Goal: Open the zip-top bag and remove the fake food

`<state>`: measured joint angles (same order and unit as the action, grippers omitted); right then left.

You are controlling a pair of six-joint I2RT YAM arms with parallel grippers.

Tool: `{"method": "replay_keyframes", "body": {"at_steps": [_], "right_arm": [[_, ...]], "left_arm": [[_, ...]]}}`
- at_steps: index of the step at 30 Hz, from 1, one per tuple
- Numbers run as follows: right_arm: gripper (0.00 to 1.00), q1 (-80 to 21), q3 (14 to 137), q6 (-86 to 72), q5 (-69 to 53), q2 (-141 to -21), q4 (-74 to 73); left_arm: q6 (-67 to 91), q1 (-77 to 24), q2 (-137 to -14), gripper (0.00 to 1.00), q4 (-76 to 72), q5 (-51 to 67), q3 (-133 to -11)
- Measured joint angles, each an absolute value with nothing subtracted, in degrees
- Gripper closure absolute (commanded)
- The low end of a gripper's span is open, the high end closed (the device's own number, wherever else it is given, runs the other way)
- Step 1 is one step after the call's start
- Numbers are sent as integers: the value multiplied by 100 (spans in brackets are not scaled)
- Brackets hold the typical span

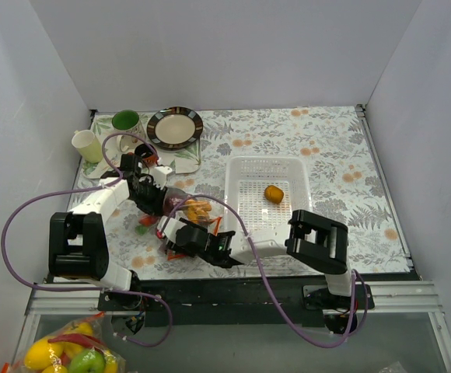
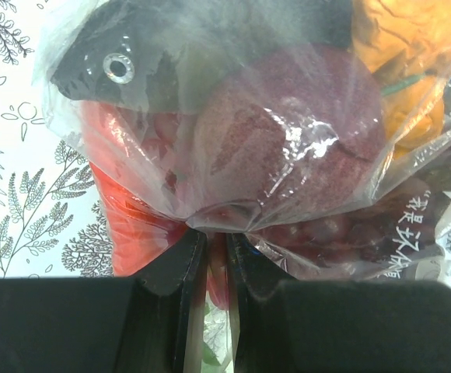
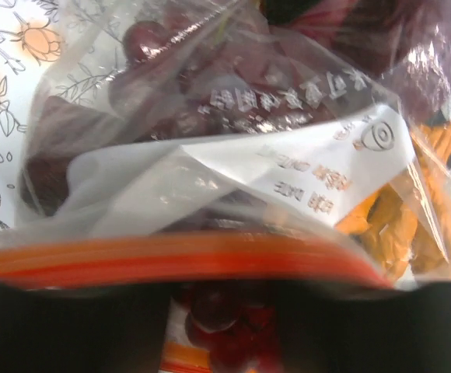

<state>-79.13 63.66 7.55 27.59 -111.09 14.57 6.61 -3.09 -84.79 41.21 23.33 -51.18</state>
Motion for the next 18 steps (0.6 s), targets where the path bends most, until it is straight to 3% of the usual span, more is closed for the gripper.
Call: {"method": "replay_keyframes", "body": {"at_steps": [2, 8, 18], "right_arm": [[98, -7876, 6458, 683, 2635, -11104, 1339], [99, -7850, 6442, 510, 2477, -10580, 965], [99, -7839, 5935, -97, 2001, -8014, 185]], "left_arm": [[663, -309, -8479, 100, 4160, 2329, -5144], [762, -309, -8484, 100, 4257, 2272, -5271], [1011, -242, -8853, 100, 4246, 1865, -5800]]}}
